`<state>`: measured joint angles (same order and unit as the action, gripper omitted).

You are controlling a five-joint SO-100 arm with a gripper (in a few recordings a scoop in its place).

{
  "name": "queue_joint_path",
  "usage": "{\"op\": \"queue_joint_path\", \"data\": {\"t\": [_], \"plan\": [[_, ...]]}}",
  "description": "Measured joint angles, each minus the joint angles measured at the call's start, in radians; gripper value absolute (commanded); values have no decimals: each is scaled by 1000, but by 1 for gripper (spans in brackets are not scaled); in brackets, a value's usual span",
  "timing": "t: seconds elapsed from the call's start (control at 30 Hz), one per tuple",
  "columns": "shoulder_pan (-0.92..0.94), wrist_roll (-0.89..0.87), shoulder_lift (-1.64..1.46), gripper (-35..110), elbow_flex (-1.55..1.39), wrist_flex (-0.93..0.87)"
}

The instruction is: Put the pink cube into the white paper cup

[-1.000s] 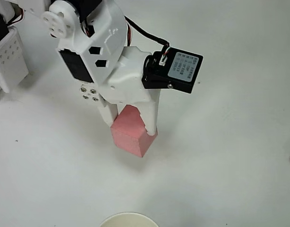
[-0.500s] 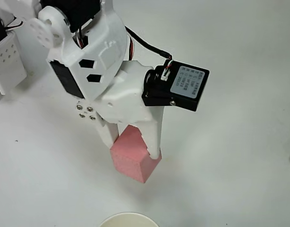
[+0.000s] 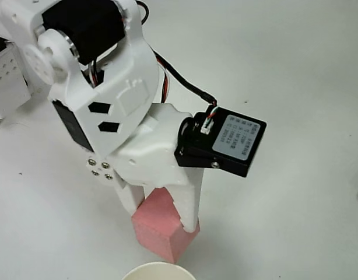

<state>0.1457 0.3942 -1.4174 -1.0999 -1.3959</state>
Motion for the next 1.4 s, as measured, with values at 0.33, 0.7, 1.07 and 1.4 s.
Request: {"op": "queue_joint_path", "data": {"t": [0.33, 0.7, 1.07, 1.4], "plan": [[5, 3, 141, 13, 298, -140], [43, 8, 150, 13, 359, -190], [69, 37, 301, 13, 577, -275], [89, 38, 331, 13, 626, -276]]}}
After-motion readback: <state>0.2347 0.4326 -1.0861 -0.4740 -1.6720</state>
